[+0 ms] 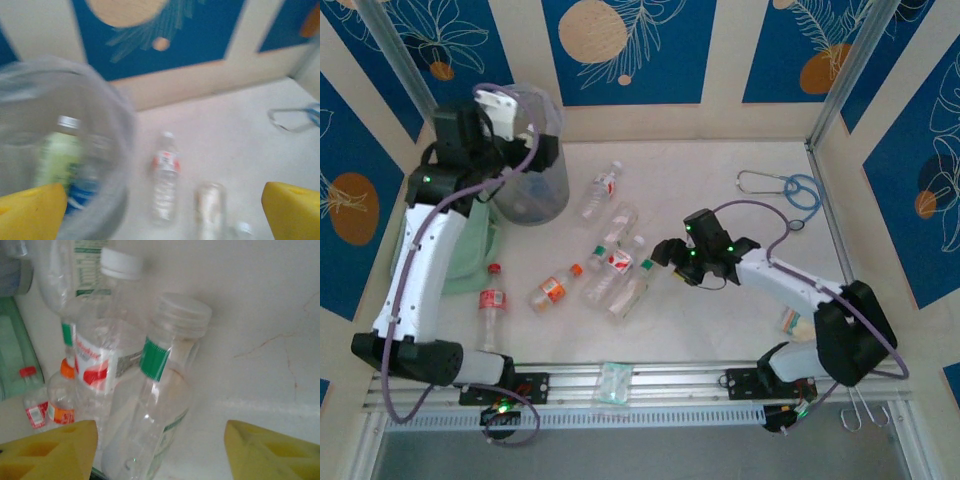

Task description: Put the plastic bottles in the bin

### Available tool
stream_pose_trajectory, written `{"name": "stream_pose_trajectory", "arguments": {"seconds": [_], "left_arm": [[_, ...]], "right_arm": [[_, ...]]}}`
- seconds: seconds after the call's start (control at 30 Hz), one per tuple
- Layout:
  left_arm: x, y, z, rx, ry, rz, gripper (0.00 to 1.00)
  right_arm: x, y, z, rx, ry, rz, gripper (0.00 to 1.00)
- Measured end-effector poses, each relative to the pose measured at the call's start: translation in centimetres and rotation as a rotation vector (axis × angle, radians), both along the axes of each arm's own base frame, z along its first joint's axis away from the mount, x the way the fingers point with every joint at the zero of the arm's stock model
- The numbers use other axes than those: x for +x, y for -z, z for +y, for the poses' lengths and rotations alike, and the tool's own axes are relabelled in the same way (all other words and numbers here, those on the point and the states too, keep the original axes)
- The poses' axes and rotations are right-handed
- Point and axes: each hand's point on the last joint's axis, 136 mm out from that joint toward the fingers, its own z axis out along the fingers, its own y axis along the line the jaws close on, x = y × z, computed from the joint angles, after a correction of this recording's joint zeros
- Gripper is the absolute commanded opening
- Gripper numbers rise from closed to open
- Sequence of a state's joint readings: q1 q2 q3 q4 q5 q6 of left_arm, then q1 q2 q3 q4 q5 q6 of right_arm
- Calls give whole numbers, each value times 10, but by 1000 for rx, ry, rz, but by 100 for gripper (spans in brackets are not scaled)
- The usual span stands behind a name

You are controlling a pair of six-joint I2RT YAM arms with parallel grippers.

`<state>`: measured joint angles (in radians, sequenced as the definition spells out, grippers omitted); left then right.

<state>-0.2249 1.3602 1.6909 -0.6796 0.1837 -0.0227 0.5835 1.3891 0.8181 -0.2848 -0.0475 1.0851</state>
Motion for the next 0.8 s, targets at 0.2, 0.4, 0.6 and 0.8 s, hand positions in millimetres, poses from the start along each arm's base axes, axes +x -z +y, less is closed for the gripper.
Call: {"name": "stream_pose_trajectory", "arguments": {"seconds": [0.2, 0.4, 0.6, 0.8], "left_arm": [[-34, 47, -62, -76, 185, 108, 100], [-44, 81, -76, -154, 206, 201, 100], [-52, 109, -84, -193, 201, 260, 100], [-61, 144, -84, -228, 180, 337, 100]], "right_arm": [[8, 30, 8, 0, 28, 69, 67], [17, 54, 17, 3, 33, 106, 72], [26, 65, 26, 5, 30, 118, 70], [28, 67, 28, 13, 41, 119, 58]]}}
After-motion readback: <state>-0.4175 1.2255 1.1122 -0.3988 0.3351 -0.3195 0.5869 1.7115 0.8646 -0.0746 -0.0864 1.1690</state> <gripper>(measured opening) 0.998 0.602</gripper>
